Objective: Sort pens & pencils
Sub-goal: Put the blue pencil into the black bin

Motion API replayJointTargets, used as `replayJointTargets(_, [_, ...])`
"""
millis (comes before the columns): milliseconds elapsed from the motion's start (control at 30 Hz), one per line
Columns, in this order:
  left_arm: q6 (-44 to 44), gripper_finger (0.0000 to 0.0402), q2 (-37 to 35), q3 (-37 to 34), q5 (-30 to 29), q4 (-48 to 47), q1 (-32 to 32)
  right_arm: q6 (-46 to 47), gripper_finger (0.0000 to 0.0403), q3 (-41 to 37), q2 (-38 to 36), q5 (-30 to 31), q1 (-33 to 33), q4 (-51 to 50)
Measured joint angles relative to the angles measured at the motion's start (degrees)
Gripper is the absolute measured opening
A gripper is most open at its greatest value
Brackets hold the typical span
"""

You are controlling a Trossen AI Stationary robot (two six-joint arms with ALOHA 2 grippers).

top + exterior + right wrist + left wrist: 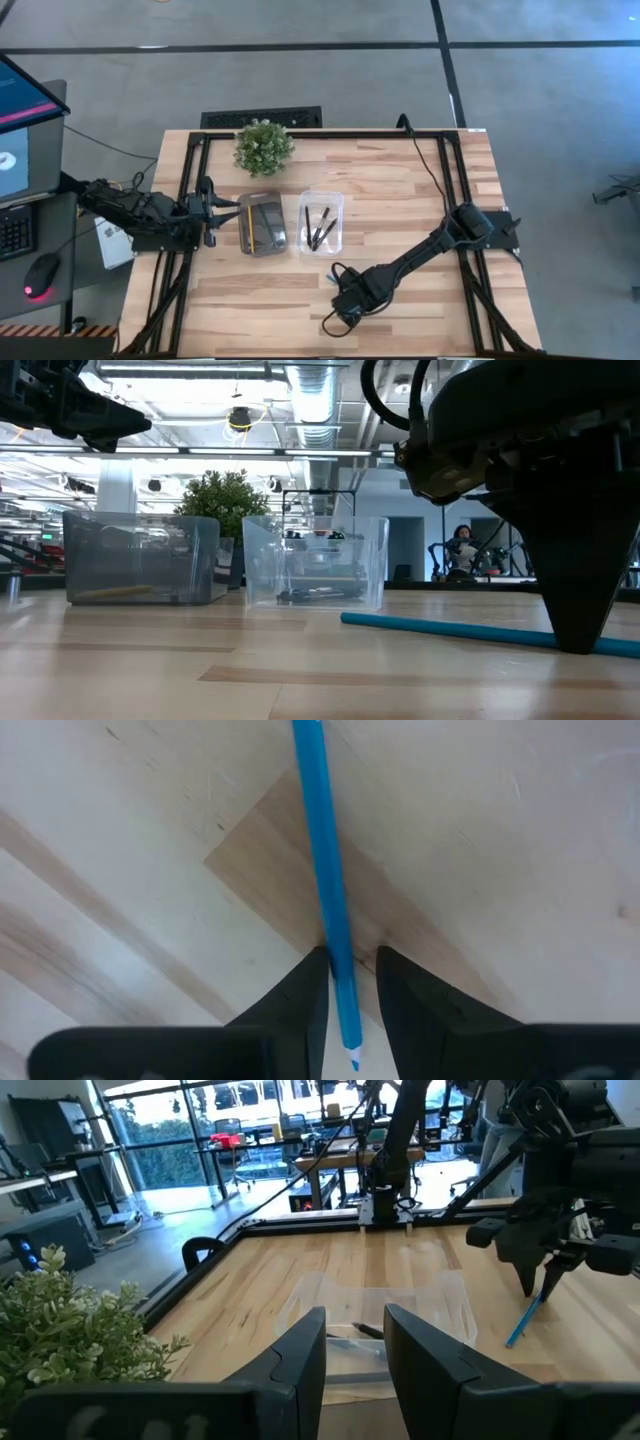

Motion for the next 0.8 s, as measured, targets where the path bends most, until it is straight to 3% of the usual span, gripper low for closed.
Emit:
replayJointTargets(200, [0.0, 0.0096, 0.0, 0.0, 0.0, 0.0, 0.0, -0.2, 0.0098, 0.0, 0.0, 0.2, 0.0, -0.1])
replayJointTargets(567, [0.0, 0.0096, 0.0, 0.0, 0.0, 0.0, 0.0, -0.3, 0.0037, 0.0, 0.0, 0.5, 0.0, -0.1])
replayJointTargets(800, [0.0, 0.0096, 0.0, 0.0, 0.0, 0.0, 0.0, -0.3, 0.0046, 0.0, 0.0, 1.8, 0.0, -0.1])
